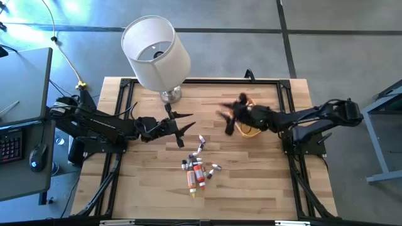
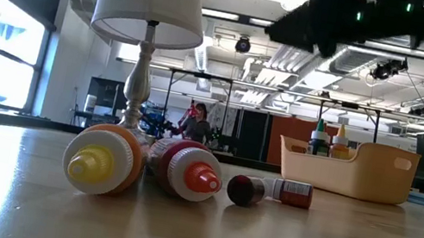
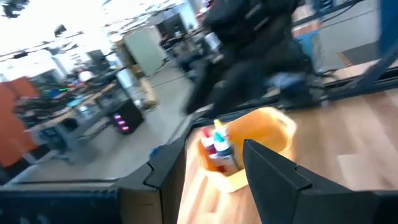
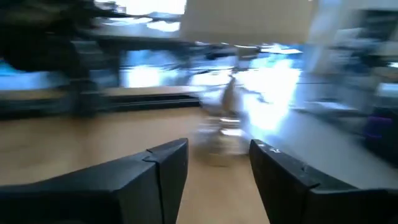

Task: Pick & Place food coloring
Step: Put the large yellow food coloring bottle into the yellow bin

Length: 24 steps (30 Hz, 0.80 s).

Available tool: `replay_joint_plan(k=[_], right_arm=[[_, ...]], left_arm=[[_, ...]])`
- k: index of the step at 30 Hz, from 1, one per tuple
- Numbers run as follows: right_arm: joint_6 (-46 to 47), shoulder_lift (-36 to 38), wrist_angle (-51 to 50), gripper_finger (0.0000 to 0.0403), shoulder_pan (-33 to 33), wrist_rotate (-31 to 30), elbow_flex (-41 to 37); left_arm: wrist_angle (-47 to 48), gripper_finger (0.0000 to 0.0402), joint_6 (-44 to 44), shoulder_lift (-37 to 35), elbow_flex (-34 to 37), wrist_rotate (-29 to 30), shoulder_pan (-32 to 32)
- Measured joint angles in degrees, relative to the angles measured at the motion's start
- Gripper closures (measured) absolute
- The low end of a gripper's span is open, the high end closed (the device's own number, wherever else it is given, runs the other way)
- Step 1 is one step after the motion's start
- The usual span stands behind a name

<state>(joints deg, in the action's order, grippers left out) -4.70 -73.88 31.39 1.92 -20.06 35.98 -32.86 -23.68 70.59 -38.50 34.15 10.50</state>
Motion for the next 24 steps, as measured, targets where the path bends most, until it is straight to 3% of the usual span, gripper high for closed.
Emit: replay_joint_plan(k=[3, 6, 13, 16, 19, 24], right_arm=[[4.05, -1.93, -17.28, 0.0242, -4.99, 2.82, 7.48], [12.31, -6.00, -28.29, 0.0240, -9.60, 4.08, 12.52], [11.00, -19.44, -25.80, 0.0240, -17.05, 11.95, 18.67], [7.25, -24.47, -25.71, 0.0241, -18.18, 15.87, 22.30], [2.90, -28.37, -26.02, 0.0244, -18.98, 20.83, 26.09], [-0.12, -31.55, -26.42, 0.0250, -20.06, 25.64, 29.60]], left_arm=[[0.72, 0.0246, -1.86, -1.11, 0.00, 4.08, 0.00], [3.57, 0.0246, -0.25, -2.88, -0.09, 5.49, 0.00], [14.07, 0.0246, 4.37, -7.13, 0.02, 3.22, 0.02], [20.23, 0.0246, 5.94, -9.31, 0.04, -2.89, 0.00], [25.50, 0.0246, 9.09, -10.70, -0.07, -12.78, 0.00], [32.48, 0.0246, 14.75, -11.43, 0.02, -35.48, 0.02]])
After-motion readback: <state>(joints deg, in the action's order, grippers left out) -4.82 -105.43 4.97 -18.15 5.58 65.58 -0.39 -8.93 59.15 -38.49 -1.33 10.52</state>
